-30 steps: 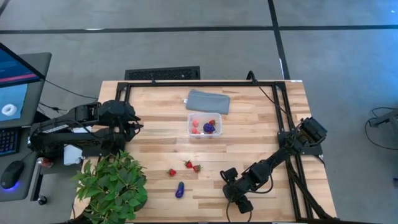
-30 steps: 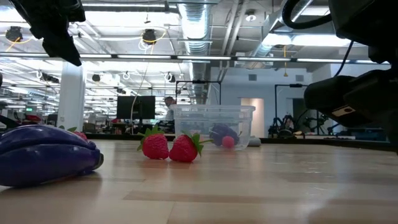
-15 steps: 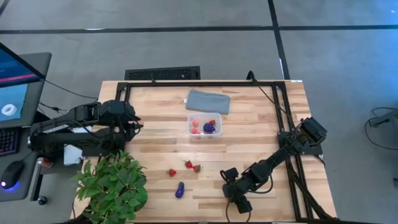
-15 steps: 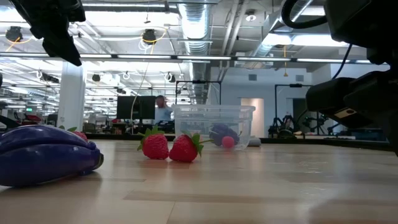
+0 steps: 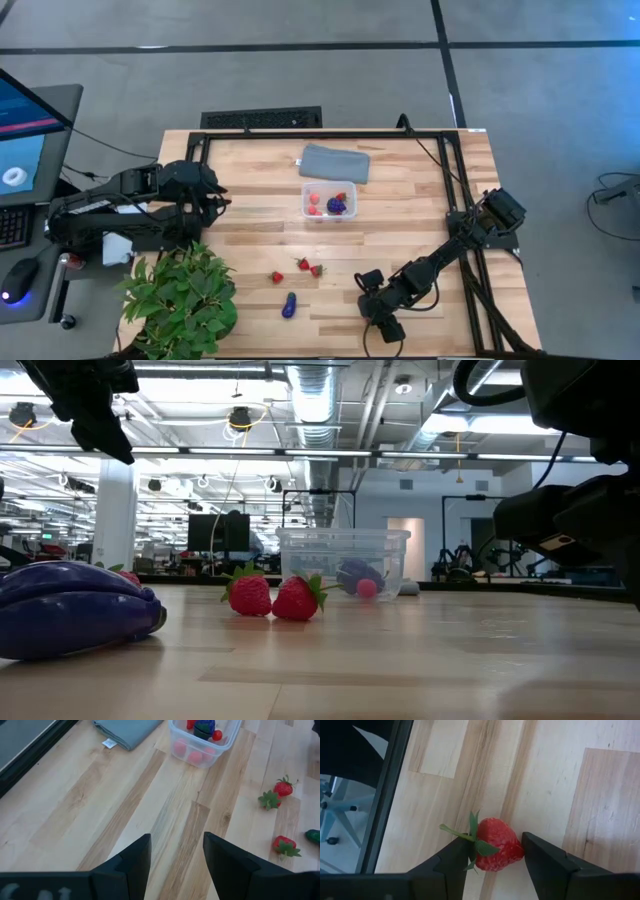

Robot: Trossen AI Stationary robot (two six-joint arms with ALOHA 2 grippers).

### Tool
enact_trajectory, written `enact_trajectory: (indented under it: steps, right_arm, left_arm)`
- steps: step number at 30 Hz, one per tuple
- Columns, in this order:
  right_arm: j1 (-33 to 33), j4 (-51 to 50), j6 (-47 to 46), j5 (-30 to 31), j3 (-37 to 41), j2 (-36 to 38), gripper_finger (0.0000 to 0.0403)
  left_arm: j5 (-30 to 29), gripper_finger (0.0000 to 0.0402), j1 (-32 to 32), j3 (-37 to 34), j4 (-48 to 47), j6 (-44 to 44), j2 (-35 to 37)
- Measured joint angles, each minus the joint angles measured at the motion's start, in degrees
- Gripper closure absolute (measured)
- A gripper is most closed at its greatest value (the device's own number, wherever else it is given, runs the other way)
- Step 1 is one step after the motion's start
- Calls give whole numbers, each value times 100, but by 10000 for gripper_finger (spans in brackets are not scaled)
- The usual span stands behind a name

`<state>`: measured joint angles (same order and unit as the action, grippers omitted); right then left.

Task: Pick and placing Produce into tupperware
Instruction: Put the red strawberry into the transparent bin

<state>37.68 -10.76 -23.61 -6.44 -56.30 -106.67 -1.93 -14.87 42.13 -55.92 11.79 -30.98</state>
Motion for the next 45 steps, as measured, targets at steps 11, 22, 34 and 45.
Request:
enact_trajectory:
  steps: [11, 22, 34, 45]
  right_arm:
    - [-1, -58, -207, -19, 5, 59, 202]
    - [-81, -1032, -286, -15, 32, 523, 207]
    - [-676, -1805, -348, 474, 12, 1634, 205]
    - [-1731, -2132, 93, 1688, 3, 2906, 203]
  left_arm:
    - [0, 231, 0, 0, -4, -20, 1]
    - [0, 231, 0, 0, 7, -79, 2]
    - [-2, 231, 0, 0, 16, -124, 2]
    - [-2, 231, 0, 0, 39, -127, 2]
